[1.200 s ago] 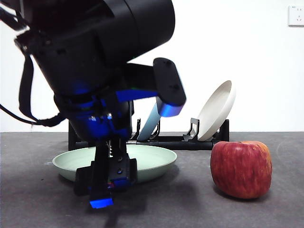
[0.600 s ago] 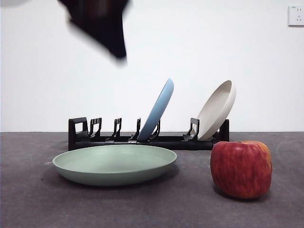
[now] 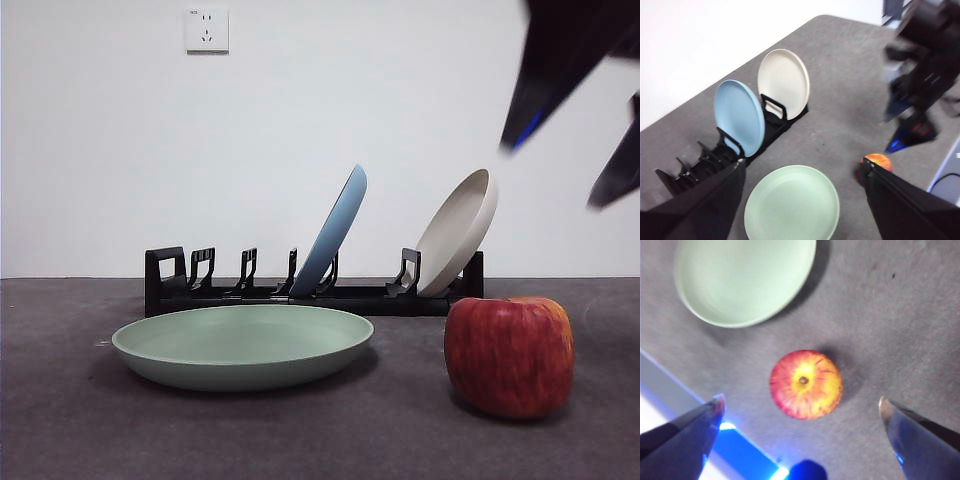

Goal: Take the green plate from the plate rack,put the plate on the table,take the apple from the table,put the apple in the plate

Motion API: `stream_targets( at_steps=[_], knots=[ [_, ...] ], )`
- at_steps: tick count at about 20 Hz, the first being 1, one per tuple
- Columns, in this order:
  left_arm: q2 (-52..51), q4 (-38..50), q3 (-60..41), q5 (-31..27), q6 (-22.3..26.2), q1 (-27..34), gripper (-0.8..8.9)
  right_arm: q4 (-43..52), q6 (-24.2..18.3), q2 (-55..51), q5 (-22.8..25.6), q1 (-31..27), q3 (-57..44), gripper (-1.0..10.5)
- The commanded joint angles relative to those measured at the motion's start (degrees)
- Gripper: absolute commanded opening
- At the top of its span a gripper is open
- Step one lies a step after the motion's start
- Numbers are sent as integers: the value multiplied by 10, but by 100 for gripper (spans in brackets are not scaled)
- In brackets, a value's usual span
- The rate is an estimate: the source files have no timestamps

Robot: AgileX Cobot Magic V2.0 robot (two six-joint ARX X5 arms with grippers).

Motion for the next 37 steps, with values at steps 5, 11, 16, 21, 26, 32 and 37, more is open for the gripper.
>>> stream_targets(
  at_steps=[5,11,16,21,26,32,37],
  knots=[
    [2,-44,24,14,-18,-2,385,45,15,93,85,71,1,702],
    [2,-52,26,14,-23,-2,385,60,25,160,99,88,1,702],
    [2,-51,26,14,-23,-2,384,68,30,211,97,92,1,690],
    [2,-51,26,13,-23,-2,382,67,43,221,97,103,1,410],
    [2,-51,26,13,-23,-2,382,55,51,221,95,103,1,106],
    [2,-59,26,13,-21,-2,382,48,68,190,94,108,2,-17],
    [2,-66,26,13,-21,-2,382,98,83,139,96,132,46,-18]
  ],
)
